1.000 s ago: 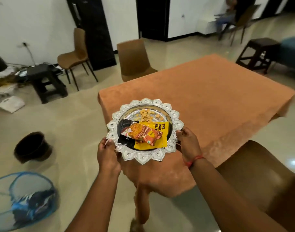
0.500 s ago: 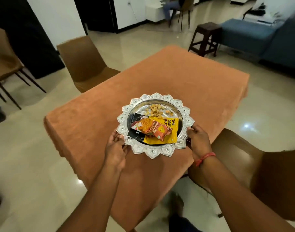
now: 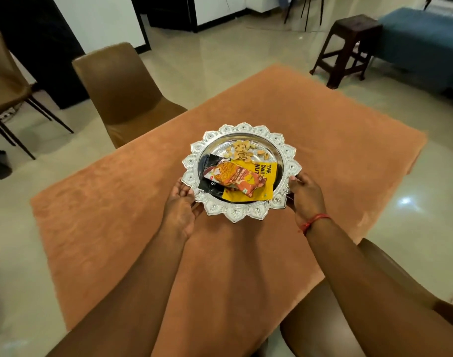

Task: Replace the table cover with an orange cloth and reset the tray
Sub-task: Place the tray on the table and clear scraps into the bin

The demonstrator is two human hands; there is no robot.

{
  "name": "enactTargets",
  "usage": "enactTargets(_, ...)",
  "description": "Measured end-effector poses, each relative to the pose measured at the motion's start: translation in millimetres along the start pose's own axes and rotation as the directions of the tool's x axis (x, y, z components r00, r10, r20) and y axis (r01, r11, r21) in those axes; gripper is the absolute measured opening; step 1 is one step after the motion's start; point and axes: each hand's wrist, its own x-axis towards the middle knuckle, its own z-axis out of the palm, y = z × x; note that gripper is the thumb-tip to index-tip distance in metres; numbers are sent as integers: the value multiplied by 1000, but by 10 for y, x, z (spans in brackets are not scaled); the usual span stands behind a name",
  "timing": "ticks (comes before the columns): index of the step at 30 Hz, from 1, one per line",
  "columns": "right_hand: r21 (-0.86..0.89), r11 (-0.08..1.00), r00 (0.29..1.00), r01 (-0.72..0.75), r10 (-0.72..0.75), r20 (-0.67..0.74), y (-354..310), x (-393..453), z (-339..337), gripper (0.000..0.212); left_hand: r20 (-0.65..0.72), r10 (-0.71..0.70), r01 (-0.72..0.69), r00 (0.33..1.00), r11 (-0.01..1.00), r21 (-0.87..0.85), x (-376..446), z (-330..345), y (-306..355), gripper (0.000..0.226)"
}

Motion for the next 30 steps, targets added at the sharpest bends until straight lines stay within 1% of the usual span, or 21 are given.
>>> enactTargets(4, 12, 1000, 1000, -21, 21, 1, -147, 516, 82, 21, -2, 21, -21, 1000, 1000, 9, 379, 358, 89, 60)
enactTargets(7, 18, 999, 999, -40, 39, 13, -167, 748, 112, 22, 5, 38, -38, 999, 998, 56, 612, 528, 132, 64)
enactTargets(11, 33, 998, 996, -48, 45, 79, -194, 827, 139, 20, -10, 59, -58, 998, 995, 78, 793, 578, 170, 63)
enactTargets(14, 18, 997, 986, -75, 72, 148, -159, 858, 123, 25, -6, 69, -68, 998, 991, 112, 812, 581, 189, 57)
enactTargets(15, -15, 997, 988, -79, 81, 129, -138, 875, 109, 28, -36, 97, -90, 995, 982, 165, 805, 591, 193, 55)
enactTargets(16, -97, 994, 997, -57, 61, 49, -123, 901, 100, 34, -100, 164, -133, 981, 955, 265, 810, 593, 195, 53)
enactTargets(17, -228, 974, 997, 3, -21, -75, -118, 918, 93, 39, -182, 277, -183, 943, 893, 410, 810, 595, 199, 52)
enactTargets(18, -372, 923, 968, 94, -172, -181, -135, 918, 89, 41, -220, 422, -240, 879, 792, 561, 803, 598, 200, 49)
enactTargets(19, -491, 842, 910, 223, -360, -204, -170, 906, 120, 40, -180, 561, -315, 808, 669, 673, 785, 604, 204, 46)
enactTargets(20, -580, 729, 841, 362, -524, -133, -228, 868, 182, 38, -85, 660, -398, 746, 545, 738, 757, 630, 199, 42)
enactTargets(21, -639, 605, 792, 475, -610, 11, -299, 815, 270, 40, 21, 708, -466, 706, 441, 767, 716, 682, 199, 37)
enactTargets(22, -675, 488, 768, 553, -614, 185, -371, 758, 379, 45, 115, 721, -508, 683, 357, 784, 682, 734, 197, 32)
enactTargets(23, -713, 374, 764, 592, -543, 349, -412, 725, 491, 53, 184, 713, -524, 677, 290, 801, 653, 786, 189, 28)
enactTargets(24, -753, 247, 763, 610, -440, 474, -435, 712, 599, 62, 226, 690, -513, 687, 240, 824, 635, 826, 170, 25)
enactTargets(25, -775, 120, 760, 620, -337, 556, -446, 710, 690, 70, 242, 658, -480, 713, 206, 853, 621, 851, 153, 24)
enactTargets(26, -783, 22, 761, 622, -252, 597, -448, 725, 767, 75, 232, 620, -425, 750, 183, 886, 618, 859, 142, 25)
enactTargets(27, -786, -36, 766, 618, -199, 611, -446, 743, 827, 76, 204, 582, -361, 787, 166, 918, 624, 857, 136, 28)
enactTargets(28, -791, -60, 774, 609, -175, 609, -439, 765, 872, 74, 177, 550, -304, 816, 148, 941, 639, 844, 137, 31)
enactTargets(30, -805, -60, 788, 591, -172, 591, -414, 799, 918, 64, 161, 507, -232, 847, 79, 970, 669, 826, 154, 35)
